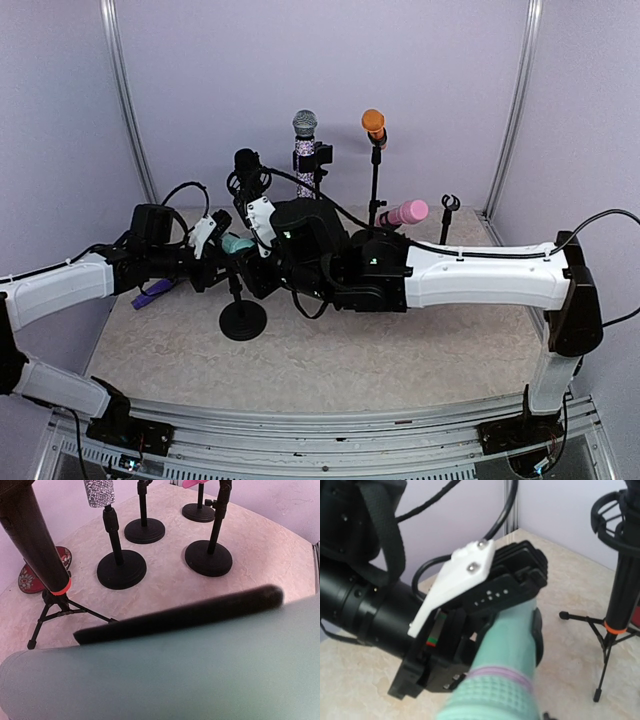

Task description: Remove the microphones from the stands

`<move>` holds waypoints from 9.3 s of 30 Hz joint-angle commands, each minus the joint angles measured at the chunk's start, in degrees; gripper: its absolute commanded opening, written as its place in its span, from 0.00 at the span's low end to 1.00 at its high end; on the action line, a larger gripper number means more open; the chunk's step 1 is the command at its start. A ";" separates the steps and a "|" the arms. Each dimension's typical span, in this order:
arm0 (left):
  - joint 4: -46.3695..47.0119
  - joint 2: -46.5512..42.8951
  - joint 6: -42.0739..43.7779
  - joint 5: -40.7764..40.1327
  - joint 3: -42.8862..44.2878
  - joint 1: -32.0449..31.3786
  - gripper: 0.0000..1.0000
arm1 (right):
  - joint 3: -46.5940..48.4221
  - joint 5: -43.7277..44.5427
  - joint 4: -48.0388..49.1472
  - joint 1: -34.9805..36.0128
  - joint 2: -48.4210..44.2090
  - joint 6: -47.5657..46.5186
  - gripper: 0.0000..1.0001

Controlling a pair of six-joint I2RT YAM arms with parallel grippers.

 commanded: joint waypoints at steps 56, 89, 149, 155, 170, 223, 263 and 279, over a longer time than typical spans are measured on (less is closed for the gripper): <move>5.81 8.25 2.39 -4.79 -1.07 4.92 0.00 | -11.34 4.05 -13.91 9.04 -26.85 6.95 0.00; -52.83 -15.58 42.54 13.47 13.23 7.19 0.88 | 17.80 -38.60 -14.84 -3.70 5.94 5.64 0.00; -25.58 -16.27 49.85 -7.56 -15.00 35.58 0.56 | 41.34 -15.47 -12.37 -12.86 31.68 -7.97 0.77; -33.54 -18.33 48.42 -3.44 -8.40 35.82 0.73 | 41.55 -17.18 -6.70 -12.87 33.42 -8.74 0.64; -22.68 -10.28 38.31 -10.24 -4.15 36.17 0.89 | 25.86 -15.08 -0.84 -11.14 22.13 -8.65 0.00; -28.75 -13.88 32.98 -6.37 2.83 26.11 0.92 | -46.18 15.43 2.88 -36.95 -50.69 -16.54 0.00; -29.52 -13.70 31.58 -2.15 3.46 26.07 0.99 | -26.57 -11.55 -1.06 -46.59 -43.79 -16.21 1.00; -30.43 -13.47 30.04 0.39 4.91 25.67 0.99 | -28.99 4.73 -4.99 -25.15 -35.37 -12.35 0.99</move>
